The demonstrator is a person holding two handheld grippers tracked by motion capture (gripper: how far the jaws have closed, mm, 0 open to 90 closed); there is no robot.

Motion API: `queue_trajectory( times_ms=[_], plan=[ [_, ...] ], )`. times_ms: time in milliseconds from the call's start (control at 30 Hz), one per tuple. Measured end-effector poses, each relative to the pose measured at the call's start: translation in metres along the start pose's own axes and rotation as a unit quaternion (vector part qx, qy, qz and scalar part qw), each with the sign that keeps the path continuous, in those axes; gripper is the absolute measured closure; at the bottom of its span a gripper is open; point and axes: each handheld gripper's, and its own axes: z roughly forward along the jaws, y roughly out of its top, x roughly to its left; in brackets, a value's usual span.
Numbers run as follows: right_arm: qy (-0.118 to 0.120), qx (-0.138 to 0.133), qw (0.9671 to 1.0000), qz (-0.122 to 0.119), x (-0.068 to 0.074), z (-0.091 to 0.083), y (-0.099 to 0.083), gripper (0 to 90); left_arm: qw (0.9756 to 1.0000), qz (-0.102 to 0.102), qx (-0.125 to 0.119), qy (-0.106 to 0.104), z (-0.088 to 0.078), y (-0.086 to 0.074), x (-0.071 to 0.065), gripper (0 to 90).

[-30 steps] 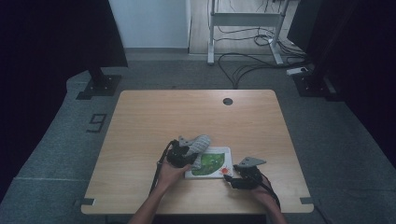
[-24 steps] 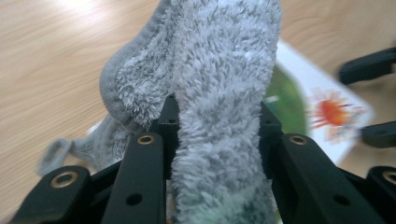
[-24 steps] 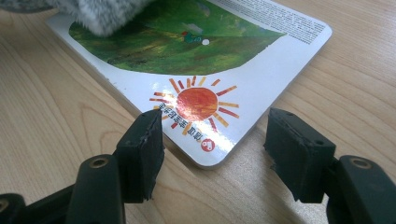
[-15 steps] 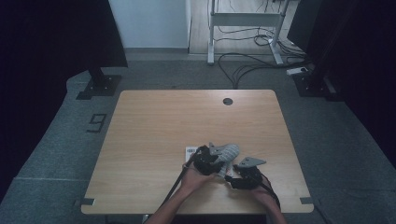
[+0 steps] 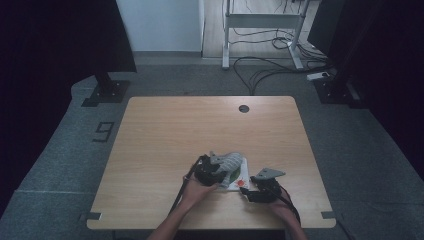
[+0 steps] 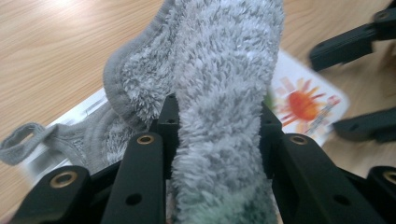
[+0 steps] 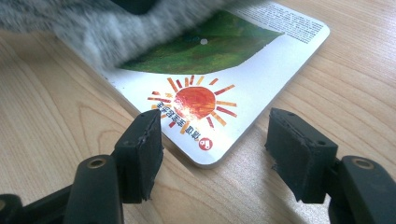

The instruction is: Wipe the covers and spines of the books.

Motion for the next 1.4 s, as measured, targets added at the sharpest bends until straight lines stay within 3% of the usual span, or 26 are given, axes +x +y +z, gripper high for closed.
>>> queue_trajectory(
  times_ms=[267, 567, 600, 867, 900, 1033, 1100, 1333, 1400],
  plan=[
    [0.000, -0.001, 1.0000, 0.002, 0.000, 0.000, 0.000, 34.5, 0.9994, -0.033, -0.012, 0.007, -0.015, -0.018, 0.026, 65.7],
    [0.000, -0.001, 1.0000, -0.002, 0.001, 0.001, 0.000, 32.3, 0.9989, -0.038, -0.025, 0.007, -0.021, -0.017, 0.031, 65.9],
    [0.003, 0.000, 1.0000, -0.001, 0.001, 0.001, 0.000, 31.3, 0.9984, -0.043, -0.036, 0.010, -0.028, -0.016, 0.038, 66.0],
    [0.004, 0.001, 1.0000, 0.002, -0.001, 0.000, 0.001, 29.0, 0.9966, -0.053, -0.050, 0.038, -0.052, -0.008, 0.064, 66.1],
    [0.003, -0.003, 1.0000, 0.003, -0.001, -0.001, 0.001, 28.3, 0.9958, -0.059, -0.054, 0.044, -0.057, -0.007, 0.073, 66.1],
    [0.001, -0.009, 1.0000, 0.004, -0.001, -0.002, 0.002, 27.7, 0.9943, -0.073, -0.059, 0.050, -0.063, -0.007, 0.087, 66.1],
    [0.000, -0.009, 0.9999, 0.005, -0.001, -0.003, 0.002, 27.6, 0.9916, -0.092, -0.062, 0.066, -0.067, -0.009, 0.104, 66.1],
    [-0.001, -0.009, 1.0000, 0.004, -0.002, -0.003, 0.001, 27.4, 0.9875, -0.114, -0.057, 0.092, -0.070, -0.016, 0.129, 66.1],
    [-0.001, -0.008, 1.0000, 0.005, -0.002, -0.002, 0.001, 27.3, 0.9854, -0.124, -0.056, 0.103, -0.071, -0.019, 0.139, 66.0]
  ],
)
